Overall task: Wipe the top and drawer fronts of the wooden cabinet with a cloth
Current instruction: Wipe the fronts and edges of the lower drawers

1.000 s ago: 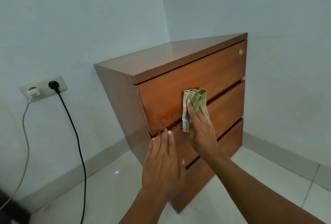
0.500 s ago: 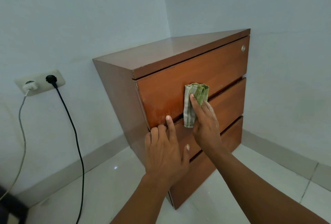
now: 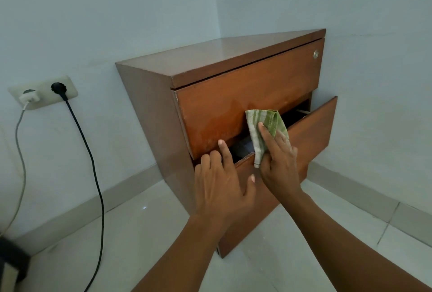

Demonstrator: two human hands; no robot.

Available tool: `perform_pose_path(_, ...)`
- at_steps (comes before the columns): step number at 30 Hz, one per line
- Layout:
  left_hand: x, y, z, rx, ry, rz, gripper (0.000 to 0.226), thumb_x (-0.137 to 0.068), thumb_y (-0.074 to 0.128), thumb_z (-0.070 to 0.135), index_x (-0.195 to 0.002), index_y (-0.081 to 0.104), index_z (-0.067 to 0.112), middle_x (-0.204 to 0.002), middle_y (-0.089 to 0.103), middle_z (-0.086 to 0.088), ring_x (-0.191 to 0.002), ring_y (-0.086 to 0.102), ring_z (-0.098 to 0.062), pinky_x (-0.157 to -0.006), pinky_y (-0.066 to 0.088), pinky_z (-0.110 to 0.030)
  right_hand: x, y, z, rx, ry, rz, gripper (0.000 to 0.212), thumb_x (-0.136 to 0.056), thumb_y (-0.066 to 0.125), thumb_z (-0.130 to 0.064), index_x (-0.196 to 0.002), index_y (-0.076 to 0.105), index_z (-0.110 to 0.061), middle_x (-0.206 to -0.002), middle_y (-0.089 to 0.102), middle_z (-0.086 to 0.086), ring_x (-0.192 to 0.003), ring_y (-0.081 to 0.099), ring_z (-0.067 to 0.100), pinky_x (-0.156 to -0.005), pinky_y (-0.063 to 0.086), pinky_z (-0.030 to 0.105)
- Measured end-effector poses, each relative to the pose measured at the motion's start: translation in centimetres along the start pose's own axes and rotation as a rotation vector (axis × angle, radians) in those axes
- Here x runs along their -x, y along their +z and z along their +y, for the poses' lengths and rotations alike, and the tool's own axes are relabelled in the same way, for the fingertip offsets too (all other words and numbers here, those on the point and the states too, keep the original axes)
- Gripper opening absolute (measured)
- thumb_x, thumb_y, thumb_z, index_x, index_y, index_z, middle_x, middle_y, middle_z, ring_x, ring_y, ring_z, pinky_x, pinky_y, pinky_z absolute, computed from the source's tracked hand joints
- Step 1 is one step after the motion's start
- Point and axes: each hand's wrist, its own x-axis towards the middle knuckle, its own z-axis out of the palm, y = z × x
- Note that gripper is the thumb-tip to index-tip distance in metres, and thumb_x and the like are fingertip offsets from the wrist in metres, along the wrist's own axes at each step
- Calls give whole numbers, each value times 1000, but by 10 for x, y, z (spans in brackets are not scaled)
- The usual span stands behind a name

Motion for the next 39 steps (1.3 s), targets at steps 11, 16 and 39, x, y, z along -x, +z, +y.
perform_pose_path(11, 24, 13, -35, 258, 153, 93, 74, -93, 45, 41, -154, 32, 2, -126, 58, -12, -110, 54, -24, -83, 54, -41, 6, -25, -39, -283, -149, -66, 53, -99, 51, -4, -148, 47, -24, -119, 60, -10, -86, 61, 5, -69, 52, 19)
perform_pose_path(16, 29, 8, -42, 305, 196, 93, 73, -89, 49, 33, -153, 33, -1, -132, 59, -13, -116, 55, -24, -93, 53, -40, 15, -11, -46, -46, -135, -180, 42, -104, 39, -31, -145, 49, -36, -148, 53, -7, -139, 43, 11, -100, 36, 39)
perform_pose_path(39, 30, 15, -41, 140, 217, 102, 91, -85, 54, 28, -157, 9, -3, -167, 6, -17, -156, 2, -27, -123, 20, -50, -21, -8, 3, -87, -124, 95, 28, -107, 41, -21, -90, 62, -13, -84, 54, -4, -81, 47, 11, -98, 44, 49)
